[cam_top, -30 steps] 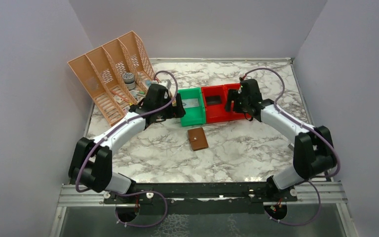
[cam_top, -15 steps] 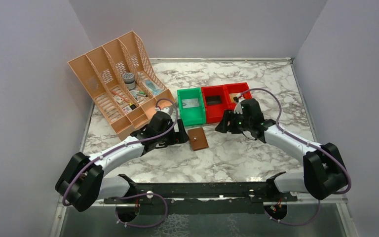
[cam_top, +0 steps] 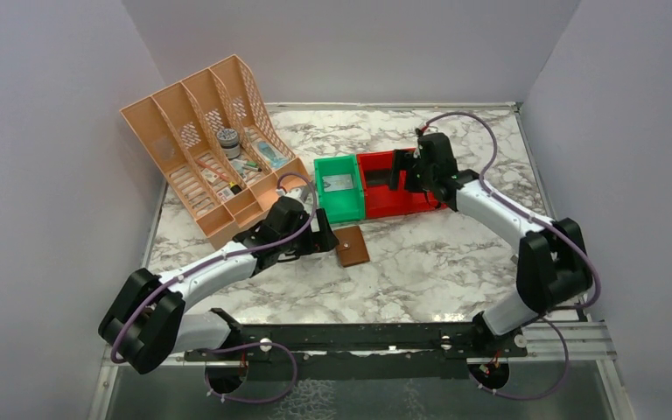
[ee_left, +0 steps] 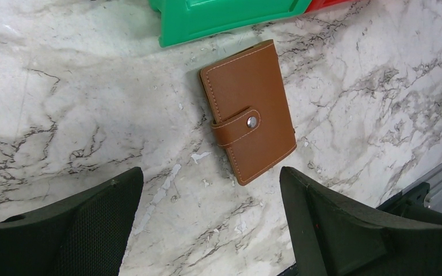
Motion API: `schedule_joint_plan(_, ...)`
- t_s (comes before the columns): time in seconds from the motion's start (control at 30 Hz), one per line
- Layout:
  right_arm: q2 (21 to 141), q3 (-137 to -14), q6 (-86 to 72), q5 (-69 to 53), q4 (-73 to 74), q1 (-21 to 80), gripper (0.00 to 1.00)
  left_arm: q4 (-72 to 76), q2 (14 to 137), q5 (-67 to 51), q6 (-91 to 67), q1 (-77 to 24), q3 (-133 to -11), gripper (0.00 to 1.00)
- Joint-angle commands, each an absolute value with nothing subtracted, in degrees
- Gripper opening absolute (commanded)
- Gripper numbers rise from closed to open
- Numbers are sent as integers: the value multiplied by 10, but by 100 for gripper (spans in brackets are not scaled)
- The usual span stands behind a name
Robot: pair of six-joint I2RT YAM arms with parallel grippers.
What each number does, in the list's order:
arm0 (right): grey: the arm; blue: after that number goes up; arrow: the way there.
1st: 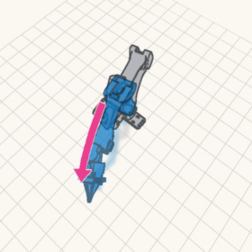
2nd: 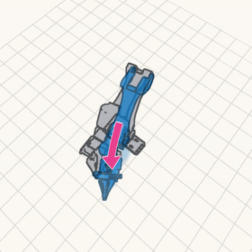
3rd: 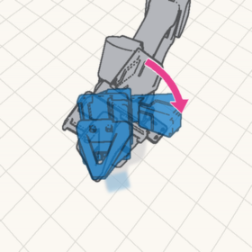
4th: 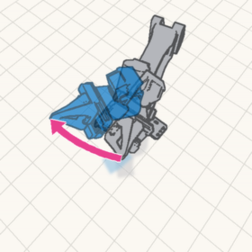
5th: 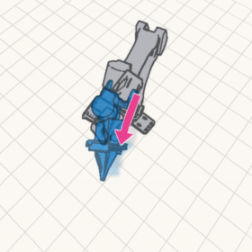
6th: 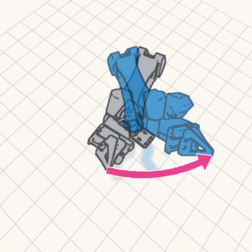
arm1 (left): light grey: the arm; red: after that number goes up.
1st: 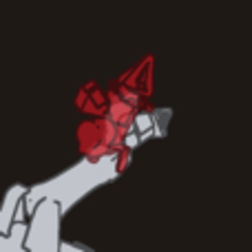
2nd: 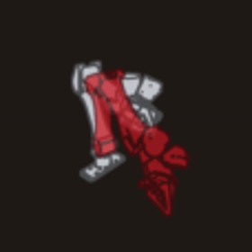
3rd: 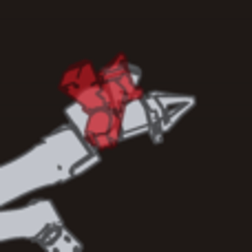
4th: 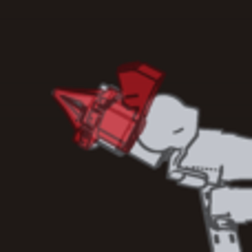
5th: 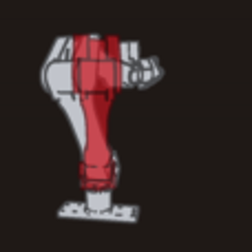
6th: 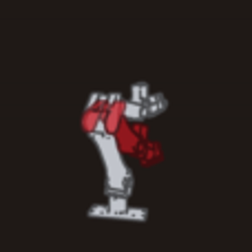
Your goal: Take the credit cards out of the card holder
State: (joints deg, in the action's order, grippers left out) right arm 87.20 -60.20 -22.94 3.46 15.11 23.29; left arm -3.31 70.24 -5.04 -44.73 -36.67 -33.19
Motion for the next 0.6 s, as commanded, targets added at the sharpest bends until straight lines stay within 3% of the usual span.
schedule_joint_plan(0.0, 936, -642, -216, 40, 184, 229, 83, -14, 703, -68, -454, -374, -339, 91)
schedule_joint_plan(0.57, 939, -607, -223, -59, 170, 229, 78, -19, 703, -68, -447, -376, -346, 91)
